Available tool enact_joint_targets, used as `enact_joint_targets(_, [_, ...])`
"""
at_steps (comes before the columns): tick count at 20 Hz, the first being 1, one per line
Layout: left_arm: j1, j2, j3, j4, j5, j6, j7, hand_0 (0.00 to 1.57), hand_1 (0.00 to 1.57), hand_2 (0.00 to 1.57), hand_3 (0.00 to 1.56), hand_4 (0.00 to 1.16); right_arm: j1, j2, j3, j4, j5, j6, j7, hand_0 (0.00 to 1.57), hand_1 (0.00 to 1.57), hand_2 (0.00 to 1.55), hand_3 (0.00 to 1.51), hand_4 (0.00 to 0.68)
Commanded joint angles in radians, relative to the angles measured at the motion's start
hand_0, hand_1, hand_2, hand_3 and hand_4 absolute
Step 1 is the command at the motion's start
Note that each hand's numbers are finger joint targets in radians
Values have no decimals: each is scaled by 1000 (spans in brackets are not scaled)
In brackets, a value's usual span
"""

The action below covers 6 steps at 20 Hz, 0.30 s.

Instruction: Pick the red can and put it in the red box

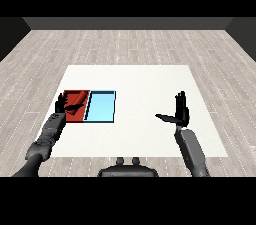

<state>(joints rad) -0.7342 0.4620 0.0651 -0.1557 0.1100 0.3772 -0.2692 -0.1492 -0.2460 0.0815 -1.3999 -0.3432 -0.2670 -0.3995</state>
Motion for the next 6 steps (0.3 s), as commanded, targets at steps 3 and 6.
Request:
enact_joint_targets(3, [52,-21,85,-172,103,-174,-232,223,223,0,0,0,37,-8,21,-73,-6,40,11,0,0,0,0,0])
enact_joint_targets(6, [79,-71,77,-282,125,-234,-285,0,0,0,0,0,60,4,39,-42,10,78,-62,0,0,0,0,0])
